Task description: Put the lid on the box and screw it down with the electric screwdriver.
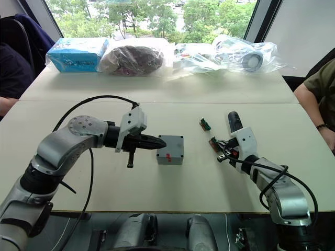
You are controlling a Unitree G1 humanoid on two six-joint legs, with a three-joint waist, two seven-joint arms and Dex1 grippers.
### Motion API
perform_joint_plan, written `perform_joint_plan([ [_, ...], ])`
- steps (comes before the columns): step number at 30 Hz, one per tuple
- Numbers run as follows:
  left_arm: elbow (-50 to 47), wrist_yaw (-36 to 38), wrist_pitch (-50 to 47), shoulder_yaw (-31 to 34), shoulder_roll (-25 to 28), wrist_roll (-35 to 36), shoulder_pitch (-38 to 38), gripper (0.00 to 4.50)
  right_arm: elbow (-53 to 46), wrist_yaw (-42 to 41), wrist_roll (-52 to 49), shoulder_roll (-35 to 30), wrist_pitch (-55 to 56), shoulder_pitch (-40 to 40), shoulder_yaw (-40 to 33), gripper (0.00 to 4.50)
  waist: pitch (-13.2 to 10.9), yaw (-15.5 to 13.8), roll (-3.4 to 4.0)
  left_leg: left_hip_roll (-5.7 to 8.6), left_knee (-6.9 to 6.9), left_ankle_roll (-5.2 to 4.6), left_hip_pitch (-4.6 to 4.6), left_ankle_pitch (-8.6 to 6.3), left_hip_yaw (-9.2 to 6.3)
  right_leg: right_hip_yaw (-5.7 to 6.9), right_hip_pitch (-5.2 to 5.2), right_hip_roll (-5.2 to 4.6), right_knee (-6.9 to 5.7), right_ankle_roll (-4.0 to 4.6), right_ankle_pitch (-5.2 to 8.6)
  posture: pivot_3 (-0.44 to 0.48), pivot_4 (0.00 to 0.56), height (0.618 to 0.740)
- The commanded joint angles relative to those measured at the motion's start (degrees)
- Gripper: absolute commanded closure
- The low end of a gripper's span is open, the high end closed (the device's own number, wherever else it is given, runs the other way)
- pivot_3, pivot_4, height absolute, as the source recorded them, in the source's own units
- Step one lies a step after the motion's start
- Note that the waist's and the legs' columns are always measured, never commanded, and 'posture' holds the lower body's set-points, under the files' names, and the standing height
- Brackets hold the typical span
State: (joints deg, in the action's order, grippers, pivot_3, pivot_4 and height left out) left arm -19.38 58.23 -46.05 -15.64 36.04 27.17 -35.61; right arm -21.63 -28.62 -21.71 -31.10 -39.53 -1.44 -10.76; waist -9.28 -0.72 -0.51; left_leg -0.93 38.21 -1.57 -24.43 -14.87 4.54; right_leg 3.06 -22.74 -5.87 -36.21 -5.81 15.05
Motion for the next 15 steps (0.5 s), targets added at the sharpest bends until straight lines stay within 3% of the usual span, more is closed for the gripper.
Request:
perform_joint_plan([
  [1,2.06,-1.05,-0.03,4.40,-0.73,1.88,-0.48,4.50,-4.91,-0.28,-1.98,-0.79,1.31,-0.81,-3.27,4.47,0.00,0.03,0.00,0.00,0.00,0.00,0.00,0.00,0.00,0.00,0.00,0.00,0.00,0.00,0.00,0.000,0.150,0.740],
  [7,7.25,-1.64,0.91,7.95,0.63,1.29,-0.10,4.50,-10.08,-1.83,-4.68,-1.03,1.31,-3.31,-2.24,4.47,0.00,0.07,0.00,-0.01,0.00,0.00,0.00,0.00,0.00,0.00,-0.02,0.01,0.00,0.00,0.00,0.000,0.150,0.740],
  [15,3.76,2.01,2.04,8.49,5.35,2.06,5.88,4.50,-8.51,-4.14,-2.88,0.95,3.12,-8.49,9.07,4.47,-0.01,0.10,-0.01,-0.03,-0.02,0.00,-0.01,0.00,0.00,0.01,-0.04,0.01,0.00,0.00,0.00,0.000,0.150,0.740],
])
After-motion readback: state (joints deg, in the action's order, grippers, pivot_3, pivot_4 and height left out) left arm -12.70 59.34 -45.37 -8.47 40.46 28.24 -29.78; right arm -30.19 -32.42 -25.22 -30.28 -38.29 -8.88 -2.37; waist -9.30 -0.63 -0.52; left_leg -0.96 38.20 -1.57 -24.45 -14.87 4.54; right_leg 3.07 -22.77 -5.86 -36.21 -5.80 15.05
